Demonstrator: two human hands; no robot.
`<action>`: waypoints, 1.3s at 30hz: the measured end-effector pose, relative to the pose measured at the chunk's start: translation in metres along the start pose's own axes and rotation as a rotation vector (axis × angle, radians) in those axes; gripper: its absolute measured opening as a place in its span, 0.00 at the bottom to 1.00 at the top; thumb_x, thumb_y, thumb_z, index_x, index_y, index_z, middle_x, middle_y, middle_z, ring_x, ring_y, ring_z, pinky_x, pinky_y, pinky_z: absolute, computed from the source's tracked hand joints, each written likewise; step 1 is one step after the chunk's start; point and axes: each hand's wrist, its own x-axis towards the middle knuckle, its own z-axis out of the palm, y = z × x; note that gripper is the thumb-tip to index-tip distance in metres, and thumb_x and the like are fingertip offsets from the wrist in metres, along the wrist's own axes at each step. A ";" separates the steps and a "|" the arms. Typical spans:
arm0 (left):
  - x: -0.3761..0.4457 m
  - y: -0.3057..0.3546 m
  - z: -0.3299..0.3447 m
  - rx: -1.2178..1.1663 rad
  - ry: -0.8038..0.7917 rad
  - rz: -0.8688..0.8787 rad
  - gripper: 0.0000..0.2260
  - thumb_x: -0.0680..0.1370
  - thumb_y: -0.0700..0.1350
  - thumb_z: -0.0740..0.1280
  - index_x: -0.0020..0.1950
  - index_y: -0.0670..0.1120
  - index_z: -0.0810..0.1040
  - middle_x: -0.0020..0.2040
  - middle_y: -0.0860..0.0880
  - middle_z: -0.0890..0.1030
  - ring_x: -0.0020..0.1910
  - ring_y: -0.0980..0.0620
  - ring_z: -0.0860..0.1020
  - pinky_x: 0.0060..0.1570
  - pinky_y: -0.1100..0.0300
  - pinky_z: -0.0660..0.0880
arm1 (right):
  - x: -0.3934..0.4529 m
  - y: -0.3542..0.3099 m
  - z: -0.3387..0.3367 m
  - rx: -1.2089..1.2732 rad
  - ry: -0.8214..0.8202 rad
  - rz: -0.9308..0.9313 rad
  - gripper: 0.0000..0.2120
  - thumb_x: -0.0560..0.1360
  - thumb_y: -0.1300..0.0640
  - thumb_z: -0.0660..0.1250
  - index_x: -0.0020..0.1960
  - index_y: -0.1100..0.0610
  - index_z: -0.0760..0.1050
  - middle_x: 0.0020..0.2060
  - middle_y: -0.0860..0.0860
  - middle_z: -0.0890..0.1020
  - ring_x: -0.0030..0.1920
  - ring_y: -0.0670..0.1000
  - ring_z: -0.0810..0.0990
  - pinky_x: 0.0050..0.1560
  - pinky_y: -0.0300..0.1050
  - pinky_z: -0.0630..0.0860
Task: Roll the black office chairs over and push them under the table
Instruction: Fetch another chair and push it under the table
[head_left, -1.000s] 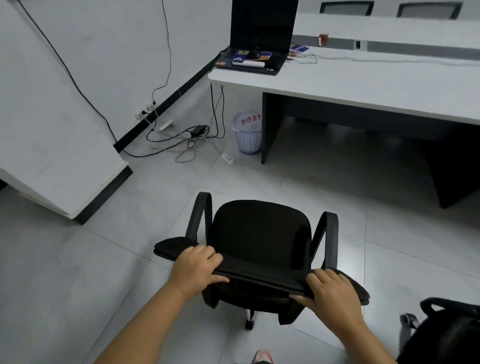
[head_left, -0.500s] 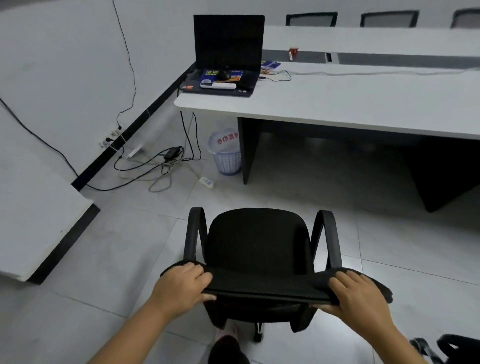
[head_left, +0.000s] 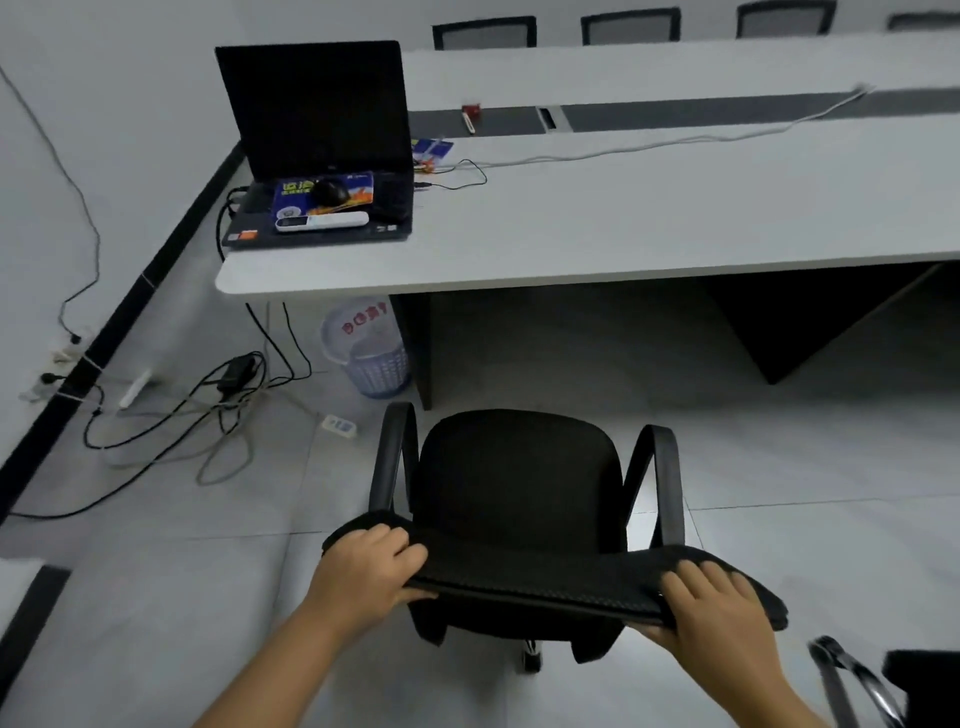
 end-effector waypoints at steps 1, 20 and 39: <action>0.008 -0.008 0.003 -0.012 -0.006 0.014 0.14 0.65 0.60 0.59 0.40 0.50 0.66 0.27 0.54 0.74 0.24 0.55 0.72 0.22 0.67 0.65 | 0.008 0.001 0.003 -0.005 0.002 0.010 0.35 0.76 0.35 0.43 0.28 0.57 0.74 0.25 0.51 0.74 0.26 0.55 0.74 0.28 0.45 0.68; 0.175 -0.113 0.049 0.050 -0.126 -0.045 0.16 0.54 0.60 0.77 0.30 0.51 0.78 0.26 0.55 0.73 0.23 0.57 0.72 0.21 0.68 0.63 | 0.188 0.094 0.087 0.039 0.062 -0.082 0.32 0.77 0.37 0.46 0.27 0.56 0.72 0.24 0.50 0.72 0.25 0.53 0.72 0.34 0.43 0.58; 0.175 -0.108 0.063 -0.015 -0.106 -0.087 0.18 0.53 0.59 0.78 0.30 0.48 0.80 0.25 0.52 0.74 0.22 0.55 0.72 0.22 0.68 0.64 | 0.199 0.102 0.089 0.102 -0.007 -0.086 0.34 0.76 0.35 0.44 0.28 0.57 0.72 0.24 0.50 0.73 0.28 0.51 0.69 0.34 0.43 0.58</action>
